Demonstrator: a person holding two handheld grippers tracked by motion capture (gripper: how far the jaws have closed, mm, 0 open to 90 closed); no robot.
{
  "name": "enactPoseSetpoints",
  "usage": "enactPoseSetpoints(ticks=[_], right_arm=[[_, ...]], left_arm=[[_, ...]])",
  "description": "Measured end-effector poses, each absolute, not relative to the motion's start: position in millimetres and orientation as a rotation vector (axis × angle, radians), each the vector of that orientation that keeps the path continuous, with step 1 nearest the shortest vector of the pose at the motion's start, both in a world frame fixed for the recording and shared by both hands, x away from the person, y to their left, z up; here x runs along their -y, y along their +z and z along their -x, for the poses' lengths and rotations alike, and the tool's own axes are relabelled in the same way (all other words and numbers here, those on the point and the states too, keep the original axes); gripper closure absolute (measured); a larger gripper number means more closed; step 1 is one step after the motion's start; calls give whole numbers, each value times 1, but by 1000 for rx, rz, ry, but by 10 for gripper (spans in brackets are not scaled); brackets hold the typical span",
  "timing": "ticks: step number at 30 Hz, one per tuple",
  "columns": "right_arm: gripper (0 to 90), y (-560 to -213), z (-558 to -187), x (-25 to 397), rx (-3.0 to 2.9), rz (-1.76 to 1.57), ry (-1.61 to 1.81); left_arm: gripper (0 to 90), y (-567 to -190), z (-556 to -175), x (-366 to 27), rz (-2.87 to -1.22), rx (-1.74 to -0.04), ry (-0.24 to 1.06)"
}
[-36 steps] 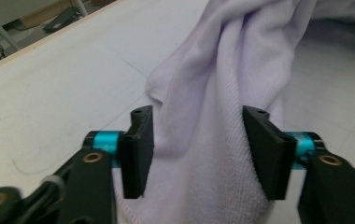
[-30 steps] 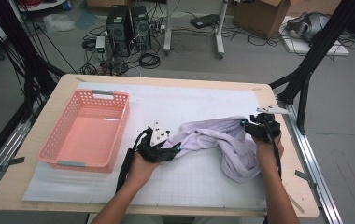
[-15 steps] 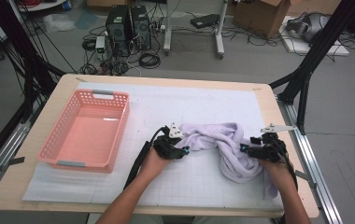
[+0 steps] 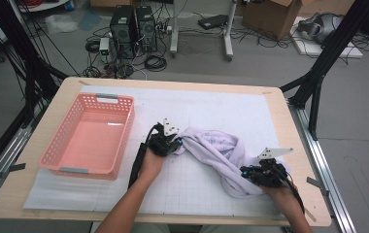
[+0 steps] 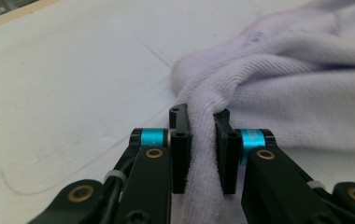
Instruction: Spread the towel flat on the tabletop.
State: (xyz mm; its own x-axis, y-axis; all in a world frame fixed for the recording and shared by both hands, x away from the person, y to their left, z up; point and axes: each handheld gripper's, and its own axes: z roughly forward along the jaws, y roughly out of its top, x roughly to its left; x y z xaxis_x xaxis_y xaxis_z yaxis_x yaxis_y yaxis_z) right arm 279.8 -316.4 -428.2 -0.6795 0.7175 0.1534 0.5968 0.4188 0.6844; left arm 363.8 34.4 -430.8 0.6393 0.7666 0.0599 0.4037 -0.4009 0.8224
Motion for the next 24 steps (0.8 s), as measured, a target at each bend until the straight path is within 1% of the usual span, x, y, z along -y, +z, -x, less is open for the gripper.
enactPoseSetpoints(ticks=[1,4,5,6,7,8,9,11,13,15,16,20,24], right_arm=[[847,-428,-268,309,-2514,-1127,1148],[837,-427,-260,302,-2530,-1100,1175],[812,-426,-258,300,-2535,-1093,1188],[693,-422,-257,300,-2504,-1097,1213],[650,-420,-257,301,-2480,-1097,1227],[608,-417,-259,305,-2430,-1114,1269],[608,-417,-259,305,-2430,-1114,1269],[555,-408,-265,316,-2307,-1148,1355],[544,-406,-268,318,-2280,-1147,1376],[545,-399,-278,317,-2248,-1143,1354],[547,-398,-283,315,-2244,-1141,1338],[556,-397,-308,308,-2240,-1162,1264],[558,-403,-325,304,-2232,-1204,1212]], left_arm=[[795,-434,-367,-36,-2016,-936,567],[778,-436,-368,-36,-2001,-963,562],[748,-435,-368,-36,-1995,-979,564],[600,-434,-368,-37,-1987,-991,567],[546,-432,-367,-38,-1967,-1006,566],[523,-426,-363,-42,-1915,-1006,554],[525,-426,-363,-42,-1915,-1006,554],[527,-417,-357,-48,-1869,-982,554],[526,-411,-353,-52,-1832,-977,552],[520,-407,-350,-57,-1795,-981,510],[518,-407,-350,-57,-1795,-981,510],[476,-410,-349,-48,-1803,-940,413],[410,-416,-351,-36,-1832,-927,402]])
